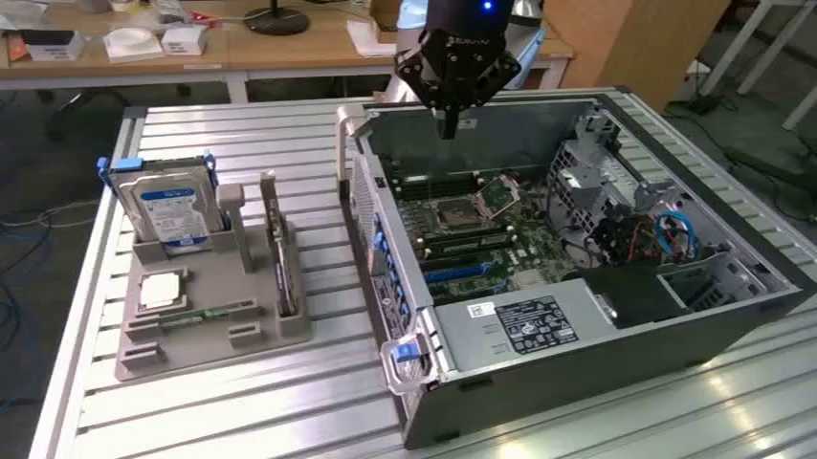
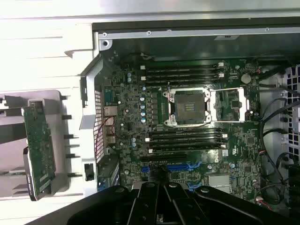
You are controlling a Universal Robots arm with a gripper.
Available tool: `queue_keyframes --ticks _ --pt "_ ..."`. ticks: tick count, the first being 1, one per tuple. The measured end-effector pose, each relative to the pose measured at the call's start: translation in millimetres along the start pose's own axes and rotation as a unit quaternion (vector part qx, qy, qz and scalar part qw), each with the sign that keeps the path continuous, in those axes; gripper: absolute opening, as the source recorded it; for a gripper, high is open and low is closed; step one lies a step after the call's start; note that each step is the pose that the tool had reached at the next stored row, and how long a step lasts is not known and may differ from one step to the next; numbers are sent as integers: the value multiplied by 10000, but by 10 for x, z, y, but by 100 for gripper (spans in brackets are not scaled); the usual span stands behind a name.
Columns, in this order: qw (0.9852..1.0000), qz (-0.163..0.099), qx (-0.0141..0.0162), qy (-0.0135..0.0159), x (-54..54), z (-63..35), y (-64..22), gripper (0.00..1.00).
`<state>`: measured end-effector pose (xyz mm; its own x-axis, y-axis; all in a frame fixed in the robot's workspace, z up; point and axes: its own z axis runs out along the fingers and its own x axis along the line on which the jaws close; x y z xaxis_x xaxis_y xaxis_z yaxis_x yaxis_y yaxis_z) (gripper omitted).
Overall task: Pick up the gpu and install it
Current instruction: 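Reach for the gpu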
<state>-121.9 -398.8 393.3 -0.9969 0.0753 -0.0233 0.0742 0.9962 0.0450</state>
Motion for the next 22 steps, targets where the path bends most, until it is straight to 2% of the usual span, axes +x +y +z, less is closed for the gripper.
queue_keyframes --ticks 5,11,22 --pt "10000 0 0 0 44 -1 -3 10" --pt "10000 0 0 0 190 -5 -14 10" --pt "10000 0 0 0 665 -17 -50 10"
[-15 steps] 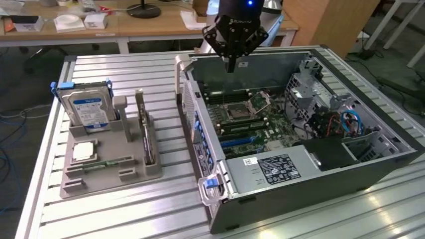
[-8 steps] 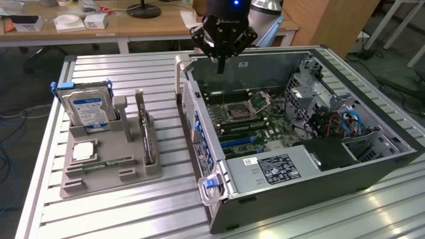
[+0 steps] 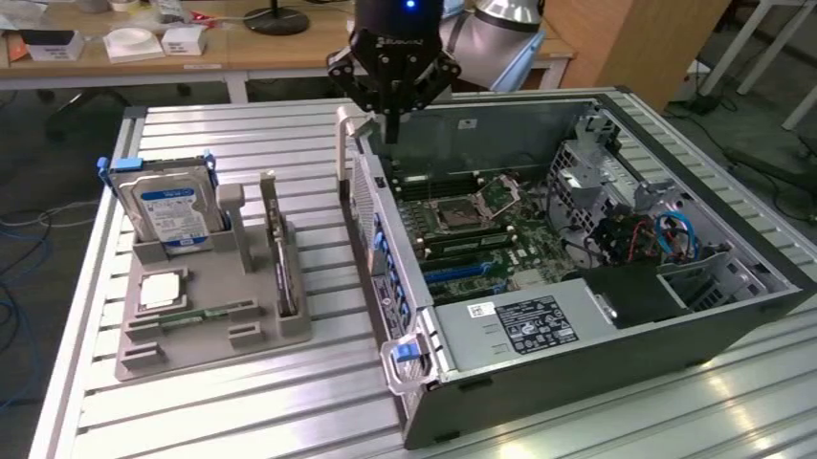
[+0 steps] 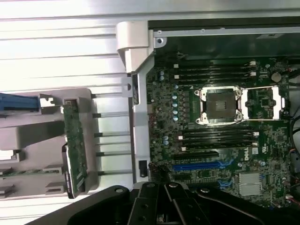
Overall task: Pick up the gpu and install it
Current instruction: 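Reach for the gpu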
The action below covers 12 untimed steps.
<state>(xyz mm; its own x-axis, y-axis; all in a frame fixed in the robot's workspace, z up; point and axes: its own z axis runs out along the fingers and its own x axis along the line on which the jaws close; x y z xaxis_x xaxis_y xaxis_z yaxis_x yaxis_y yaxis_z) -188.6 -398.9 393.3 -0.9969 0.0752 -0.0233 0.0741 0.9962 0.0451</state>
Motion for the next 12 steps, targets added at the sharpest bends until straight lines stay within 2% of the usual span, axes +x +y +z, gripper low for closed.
queue_keyframes --ticks 12 --pt "10000 1 0 0 544 -14 -40 10"
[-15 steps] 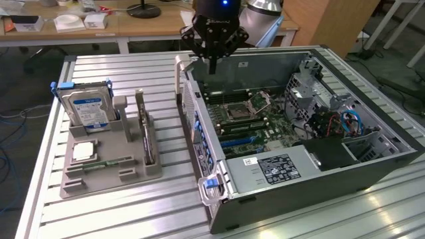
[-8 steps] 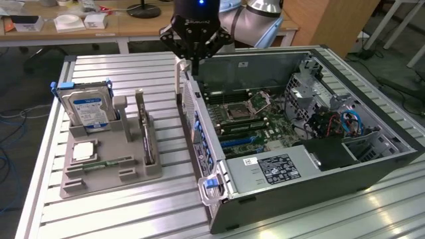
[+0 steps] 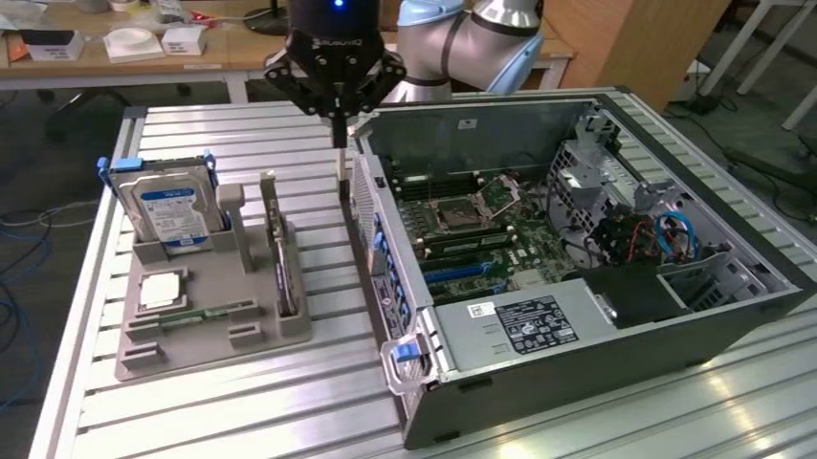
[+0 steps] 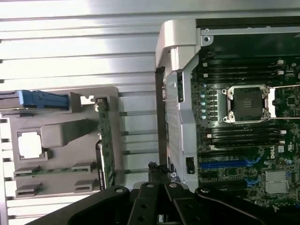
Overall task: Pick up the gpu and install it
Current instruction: 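Reach for the gpu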
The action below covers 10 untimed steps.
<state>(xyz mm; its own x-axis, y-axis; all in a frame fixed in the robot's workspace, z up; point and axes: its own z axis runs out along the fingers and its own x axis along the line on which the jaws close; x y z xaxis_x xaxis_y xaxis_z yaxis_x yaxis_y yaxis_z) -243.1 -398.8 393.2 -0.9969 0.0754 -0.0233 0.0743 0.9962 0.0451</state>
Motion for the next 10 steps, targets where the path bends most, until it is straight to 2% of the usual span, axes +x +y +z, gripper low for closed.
queue_keyframes --ticks 10 --pt "10000 0 0 0 448 -11 -34 10"
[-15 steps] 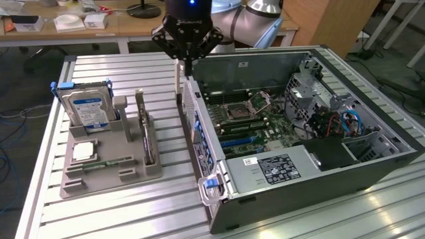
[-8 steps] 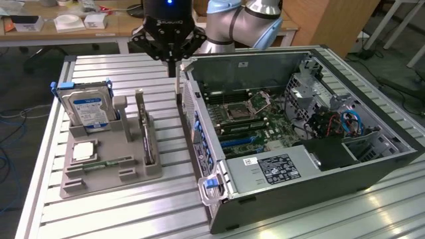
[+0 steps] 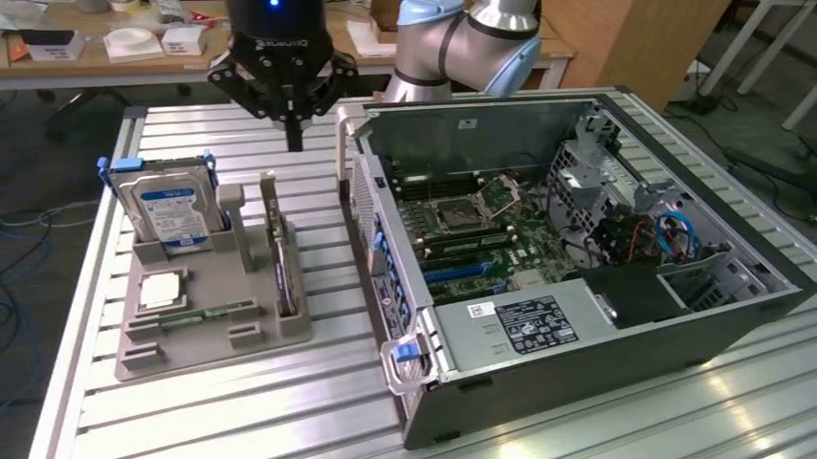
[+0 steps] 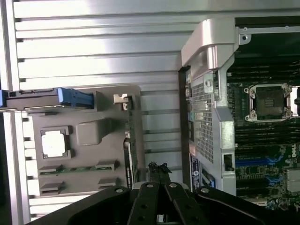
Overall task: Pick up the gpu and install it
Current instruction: 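Reach for the gpu, then pick up the gpu and move the gpu toward the slot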
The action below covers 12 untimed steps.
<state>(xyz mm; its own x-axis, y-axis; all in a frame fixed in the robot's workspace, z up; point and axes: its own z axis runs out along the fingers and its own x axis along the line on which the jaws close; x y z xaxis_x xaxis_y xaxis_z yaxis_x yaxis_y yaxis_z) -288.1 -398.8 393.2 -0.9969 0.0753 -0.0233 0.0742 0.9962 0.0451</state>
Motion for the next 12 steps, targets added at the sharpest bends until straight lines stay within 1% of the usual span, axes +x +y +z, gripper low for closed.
queue_keyframes --ticks 8,9,12 --pt "10000 -1 0 0 343 -8 -26 10" --pt "10000 0 0 0 370 -10 -28 10" --pt "10000 -1 0 0 375 -10 -28 10"
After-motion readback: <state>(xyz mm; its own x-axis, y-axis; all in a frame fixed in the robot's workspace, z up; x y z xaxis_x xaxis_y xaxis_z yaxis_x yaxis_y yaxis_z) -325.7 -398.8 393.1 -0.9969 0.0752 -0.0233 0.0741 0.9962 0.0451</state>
